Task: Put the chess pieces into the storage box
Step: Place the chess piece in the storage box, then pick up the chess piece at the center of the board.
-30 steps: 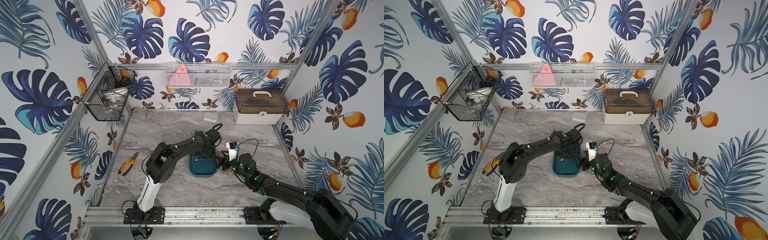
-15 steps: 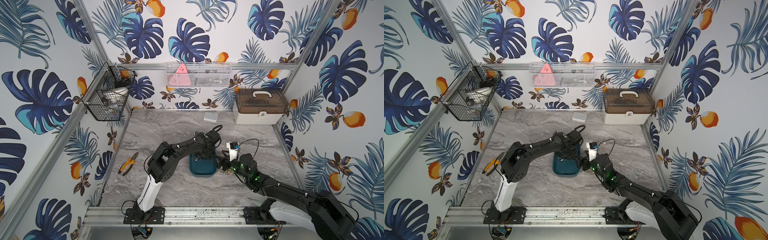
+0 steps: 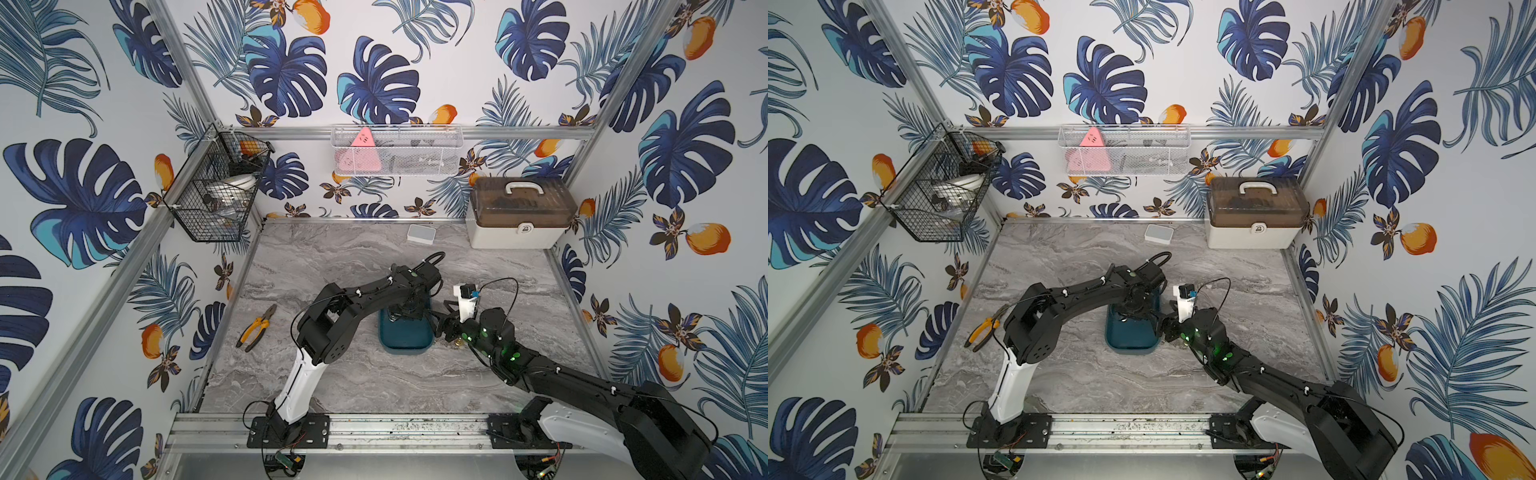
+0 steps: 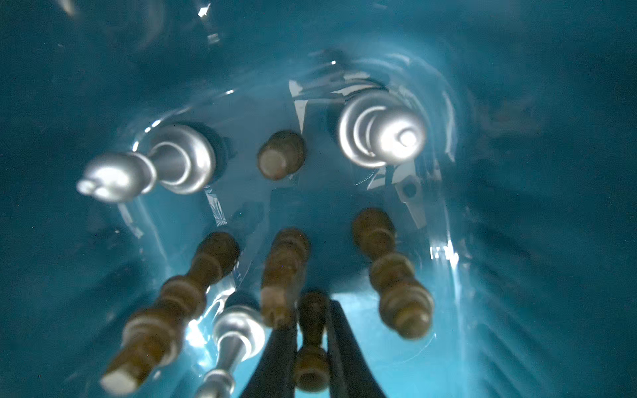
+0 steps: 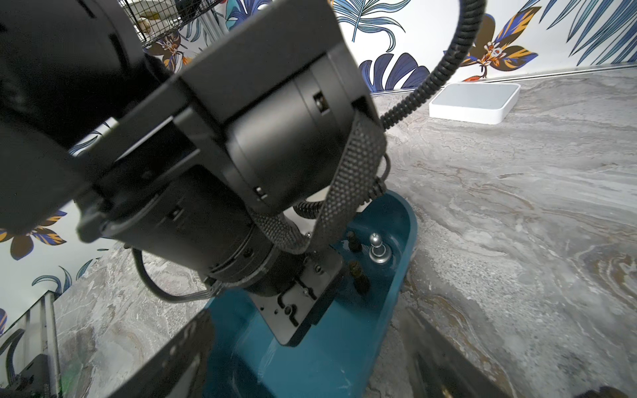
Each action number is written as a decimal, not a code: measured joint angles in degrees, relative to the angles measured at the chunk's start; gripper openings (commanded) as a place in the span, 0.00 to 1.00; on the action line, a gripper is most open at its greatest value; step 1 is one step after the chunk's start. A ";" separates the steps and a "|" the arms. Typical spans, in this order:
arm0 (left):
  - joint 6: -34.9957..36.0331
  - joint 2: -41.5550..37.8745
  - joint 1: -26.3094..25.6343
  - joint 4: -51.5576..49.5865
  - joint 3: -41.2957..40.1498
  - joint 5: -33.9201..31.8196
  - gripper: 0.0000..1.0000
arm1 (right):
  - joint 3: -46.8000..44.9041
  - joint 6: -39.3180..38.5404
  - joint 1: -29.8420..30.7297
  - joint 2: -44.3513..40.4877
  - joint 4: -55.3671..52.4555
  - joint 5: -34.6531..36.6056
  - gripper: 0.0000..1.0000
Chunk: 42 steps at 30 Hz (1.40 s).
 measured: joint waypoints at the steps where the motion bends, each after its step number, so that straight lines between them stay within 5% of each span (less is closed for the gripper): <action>1: 0.00 0.07 0.00 0.13 0.00 -0.09 0.13 | 0.00 0.00 0.00 0.00 0.00 0.00 0.86; 9: 0.17 0.07 -0.02 0.50 -0.15 -0.26 0.30 | 0.00 0.00 0.00 0.04 0.00 -0.02 0.86; 26: 0.20 -8.76 -0.24 0.07 -0.17 -0.02 0.36 | 0.90 0.35 -0.20 0.72 -1.07 0.00 0.86; 35: 3.78 -33.68 -0.07 6.75 -14.99 0.02 0.48 | 24.39 7.37 -14.10 5.01 -30.93 -2.60 0.82; 42: 10.51 -48.33 3.34 9.90 -29.38 8.28 0.48 | 36.30 6.01 -18.01 13.81 -54.88 -1.31 0.77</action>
